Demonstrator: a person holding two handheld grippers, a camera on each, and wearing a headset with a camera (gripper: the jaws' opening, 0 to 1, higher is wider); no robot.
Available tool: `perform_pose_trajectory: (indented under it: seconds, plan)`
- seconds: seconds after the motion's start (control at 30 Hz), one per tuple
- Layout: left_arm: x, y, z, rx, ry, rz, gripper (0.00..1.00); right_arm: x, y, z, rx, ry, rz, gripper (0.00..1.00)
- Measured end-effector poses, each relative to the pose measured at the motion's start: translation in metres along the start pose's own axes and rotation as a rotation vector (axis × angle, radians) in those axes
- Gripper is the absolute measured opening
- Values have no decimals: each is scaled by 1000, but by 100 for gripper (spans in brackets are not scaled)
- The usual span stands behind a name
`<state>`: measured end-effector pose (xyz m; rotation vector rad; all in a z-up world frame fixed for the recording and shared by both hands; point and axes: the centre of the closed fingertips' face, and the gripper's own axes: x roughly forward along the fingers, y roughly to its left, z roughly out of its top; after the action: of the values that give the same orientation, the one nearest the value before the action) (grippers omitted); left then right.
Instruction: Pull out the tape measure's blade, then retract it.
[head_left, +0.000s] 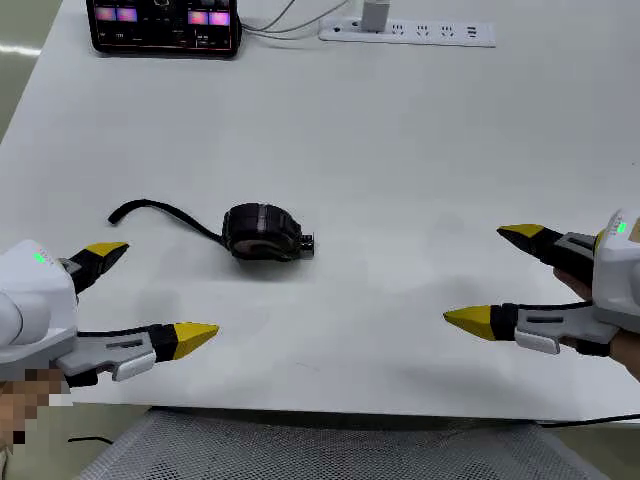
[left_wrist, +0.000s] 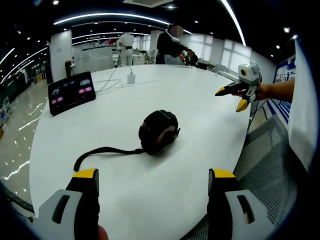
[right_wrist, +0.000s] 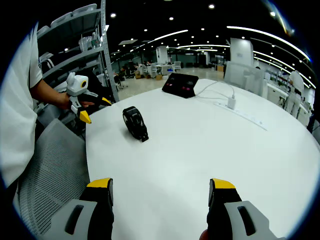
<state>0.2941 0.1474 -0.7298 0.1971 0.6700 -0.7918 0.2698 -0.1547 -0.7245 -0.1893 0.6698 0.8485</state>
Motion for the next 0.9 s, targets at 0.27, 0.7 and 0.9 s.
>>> perform_pose_trajectory:
  seconds: [0.27, 0.7, 0.9]
  plan:
    - [-6, 1, -6, 7, 11, -9, 92, -8, -1, -10, 17, 11, -9, 80]
    - [-14, 7, -9, 6, 8, -6, 99, -21, -2, -21, 27, 18, -42, 91]
    - [-17, 7, -10, 18, 7, -3, 99, -28, 0, -26, 41, 18, -54, 96]
